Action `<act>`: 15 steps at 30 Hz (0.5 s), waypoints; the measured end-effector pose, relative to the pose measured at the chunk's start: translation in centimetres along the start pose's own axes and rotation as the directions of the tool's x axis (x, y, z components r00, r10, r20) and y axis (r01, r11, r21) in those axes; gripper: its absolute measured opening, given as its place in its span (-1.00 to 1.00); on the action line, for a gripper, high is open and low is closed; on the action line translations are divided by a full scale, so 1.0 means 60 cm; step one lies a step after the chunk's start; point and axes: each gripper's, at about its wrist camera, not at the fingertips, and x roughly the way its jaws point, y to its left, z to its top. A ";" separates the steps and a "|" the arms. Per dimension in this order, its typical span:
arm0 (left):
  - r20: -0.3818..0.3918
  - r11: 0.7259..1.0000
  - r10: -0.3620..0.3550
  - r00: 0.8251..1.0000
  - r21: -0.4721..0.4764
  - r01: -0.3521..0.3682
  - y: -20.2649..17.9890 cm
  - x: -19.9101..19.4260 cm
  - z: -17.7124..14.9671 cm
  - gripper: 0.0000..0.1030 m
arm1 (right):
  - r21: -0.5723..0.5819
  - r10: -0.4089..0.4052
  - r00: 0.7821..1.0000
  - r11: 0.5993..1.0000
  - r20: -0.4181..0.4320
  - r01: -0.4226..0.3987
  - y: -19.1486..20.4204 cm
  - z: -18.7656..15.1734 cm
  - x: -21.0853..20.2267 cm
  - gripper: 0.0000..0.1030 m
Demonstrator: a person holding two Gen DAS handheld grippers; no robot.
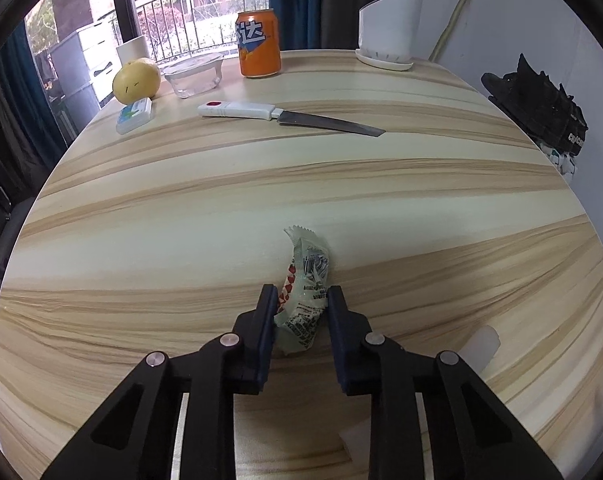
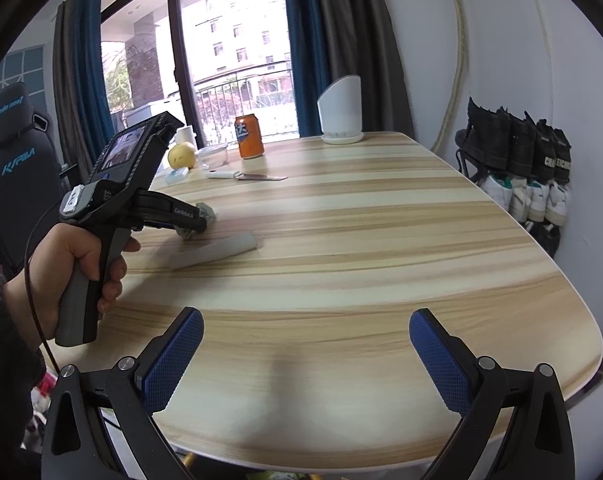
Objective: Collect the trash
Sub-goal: 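Grasp the white foam strip with the right gripper while the left holds the wrapper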
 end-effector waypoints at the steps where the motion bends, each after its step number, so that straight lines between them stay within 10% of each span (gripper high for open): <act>1: 0.006 1.000 -0.002 1.000 -0.004 0.002 0.002 -0.002 -0.001 -0.61 | -0.001 -0.002 1.000 1.000 -0.001 0.002 0.000 -0.001 0.000 1.00; 15: 0.151 0.993 -0.067 0.986 -0.085 0.081 0.076 -0.102 -0.039 -0.63 | -0.109 0.090 0.996 0.990 -0.019 -0.091 0.044 0.043 0.013 1.00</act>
